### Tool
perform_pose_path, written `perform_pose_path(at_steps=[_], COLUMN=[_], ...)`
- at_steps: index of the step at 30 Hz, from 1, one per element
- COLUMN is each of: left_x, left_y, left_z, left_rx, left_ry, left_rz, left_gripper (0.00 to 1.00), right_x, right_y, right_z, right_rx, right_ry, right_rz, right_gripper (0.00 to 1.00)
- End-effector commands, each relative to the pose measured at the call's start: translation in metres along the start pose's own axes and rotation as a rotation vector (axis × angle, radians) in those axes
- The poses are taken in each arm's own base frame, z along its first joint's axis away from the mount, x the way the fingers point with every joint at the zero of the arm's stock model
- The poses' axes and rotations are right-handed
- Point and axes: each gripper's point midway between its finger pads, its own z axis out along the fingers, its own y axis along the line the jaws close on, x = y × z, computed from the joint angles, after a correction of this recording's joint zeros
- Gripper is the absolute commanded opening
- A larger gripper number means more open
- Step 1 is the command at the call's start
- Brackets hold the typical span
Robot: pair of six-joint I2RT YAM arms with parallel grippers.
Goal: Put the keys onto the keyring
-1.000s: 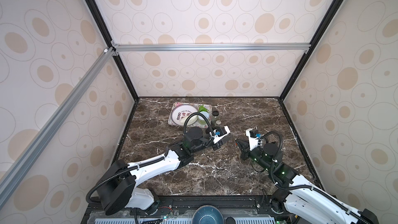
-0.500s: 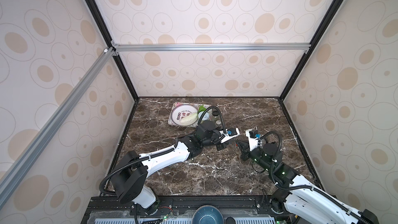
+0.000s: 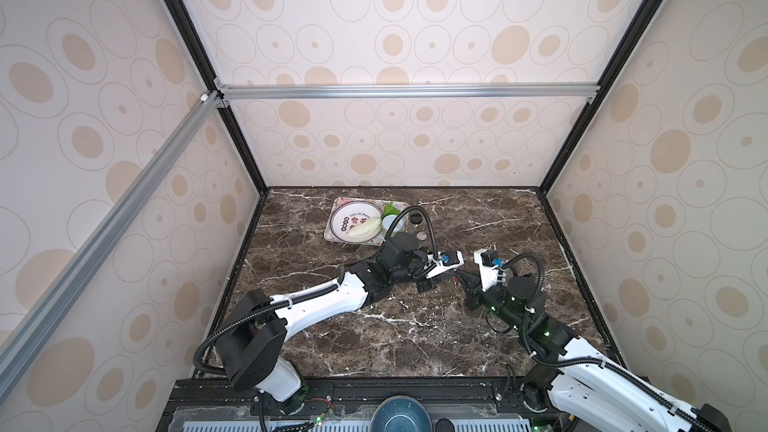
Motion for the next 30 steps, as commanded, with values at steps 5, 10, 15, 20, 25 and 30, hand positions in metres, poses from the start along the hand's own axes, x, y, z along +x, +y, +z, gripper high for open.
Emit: perform_pose_path(at_steps=[5,10,15,20,25,30], left_x=[-0.014,-0.010,-0.008,-0.009,-0.015,-0.021], left_y=[0.002,0.003,0.004,0.005,0.008,0.010], left_z=[0.007,0.011,0.013,0.012,0.005,-0.004], left_rx=[0.016,0.017,0.020,0.006,-0.030,-0.059], left_ry=[-0.023,-0.008,0.002,-0.005,-0.038,-0.075], left_rz=[0.026,0.029,0.030,0.035,0.043,0.054], left_gripper=[0.34,0.23,0.07,0.00,0.00,0.00], right_x=[-0.012,-0.011,-0.011,-0.011,-0.009,-0.007], right_y=[0.004,0.005,0.005,0.005,0.003,-0.001], right_z=[-0.003,-0.003,-0.003,-0.003,-0.002,0.002], right_rx=[-0.021,-0.025,-0.028,-0.026,-0.017,0.004], right_ry=[-0.048,-0.050,-0.053,-0.052,-0.052,-0.044], right_rz=[-0.016,-0.016,-0.017,-0.014,-0.004,0.015], right_gripper=[0.00,0.00,0.00,0.00,0.00,0.00])
